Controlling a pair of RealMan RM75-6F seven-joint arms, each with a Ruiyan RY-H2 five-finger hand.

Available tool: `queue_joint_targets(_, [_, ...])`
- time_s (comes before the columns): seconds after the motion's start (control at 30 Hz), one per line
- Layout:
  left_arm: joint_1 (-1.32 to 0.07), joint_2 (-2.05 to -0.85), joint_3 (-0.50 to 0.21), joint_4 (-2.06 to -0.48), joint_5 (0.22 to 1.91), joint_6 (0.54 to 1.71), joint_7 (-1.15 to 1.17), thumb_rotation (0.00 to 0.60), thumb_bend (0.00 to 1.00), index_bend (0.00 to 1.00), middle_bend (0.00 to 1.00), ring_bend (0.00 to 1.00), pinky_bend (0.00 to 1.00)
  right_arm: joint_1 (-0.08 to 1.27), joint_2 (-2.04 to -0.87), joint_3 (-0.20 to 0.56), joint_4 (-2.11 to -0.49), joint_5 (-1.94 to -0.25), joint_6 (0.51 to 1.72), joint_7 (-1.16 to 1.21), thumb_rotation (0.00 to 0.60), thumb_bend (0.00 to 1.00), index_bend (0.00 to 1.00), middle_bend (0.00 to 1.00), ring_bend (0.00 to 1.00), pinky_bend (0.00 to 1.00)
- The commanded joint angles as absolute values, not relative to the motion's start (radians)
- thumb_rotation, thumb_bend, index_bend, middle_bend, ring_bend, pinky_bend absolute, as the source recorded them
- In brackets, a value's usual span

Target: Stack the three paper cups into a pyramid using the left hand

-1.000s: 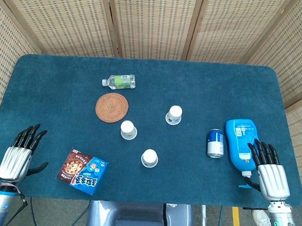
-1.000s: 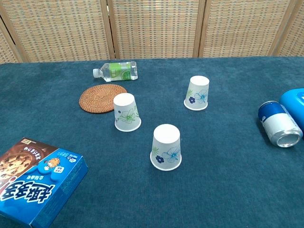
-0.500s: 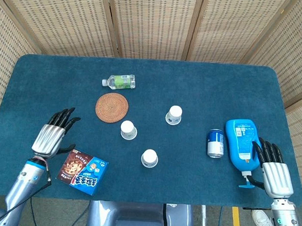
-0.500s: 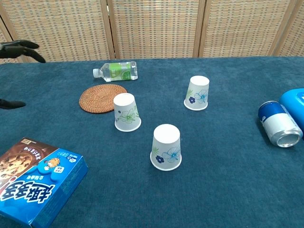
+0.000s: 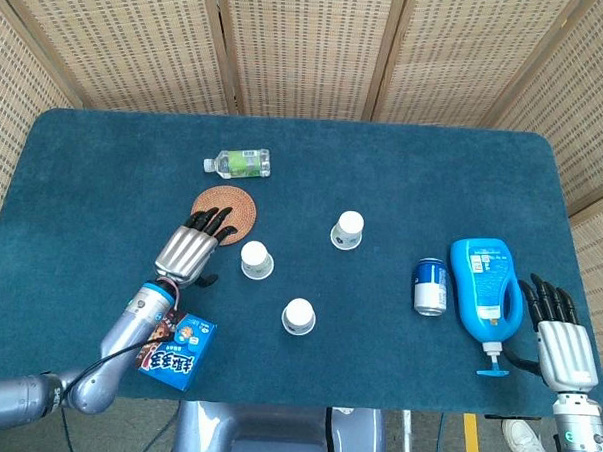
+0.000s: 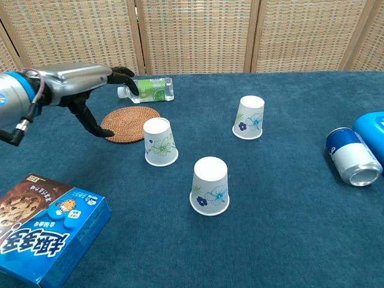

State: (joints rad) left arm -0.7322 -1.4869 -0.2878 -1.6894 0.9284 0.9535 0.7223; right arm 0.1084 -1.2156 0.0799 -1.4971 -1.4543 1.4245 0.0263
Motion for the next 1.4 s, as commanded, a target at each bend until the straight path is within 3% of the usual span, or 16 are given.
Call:
queue_joint_targets(0.03, [-0.804,-1.548,-0.290,-1.633,0.836,0.942,0.784,0.600,0.26,0.20,0.00,0.00,0.09,0.106,-1.211,0.081,-1.493,-1.448,1.420,0.040,0.600,0.15,0.03,0.00,0.00,0.11])
queue_joint_targets(0.57, [-0.955,-1.684,-0.258,-1.443,0.687,0.924,0.821,0.600,0.27,0.23,0.00,0.00,0.09,0.107,-1.202,0.085,-1.470,-1.417,1.390,0.082,0.600,0.15,0.04,0.00,0.00,0.11])
queue_joint_targets(0.77, [-0.978,-1.724,-0.249,-1.393,0.676,0.929,0.811,0.600,0.29,0.41,0.00,0.00,0.11,0.108,-1.200,0.089,-1.462,-1.410,1.383,0.099,0.600,0.15,0.05,0.00,0.00,0.11])
queue_joint_targets(0.97, [-0.993,-1.746,-0.241,-1.354,0.680,0.926,0.794,0.600,0.30,0.44,0.00,0.00,0.11,0.111,-1.198,0.094,-1.452,-1.400,1.372,0.120,0.600,0.15,0.05,0.00,0.00,0.11])
queue_joint_targets(1.4, [-1.139,-1.776,-0.341,-1.240,0.623,0.875,0.808,0.600,0.30,0.40,0.00,0.00,0.11,0.127,-1.195,0.103,-1.437,-1.377,1.329,0.160,0.600,0.15,0.05,0.00,0.00,0.11])
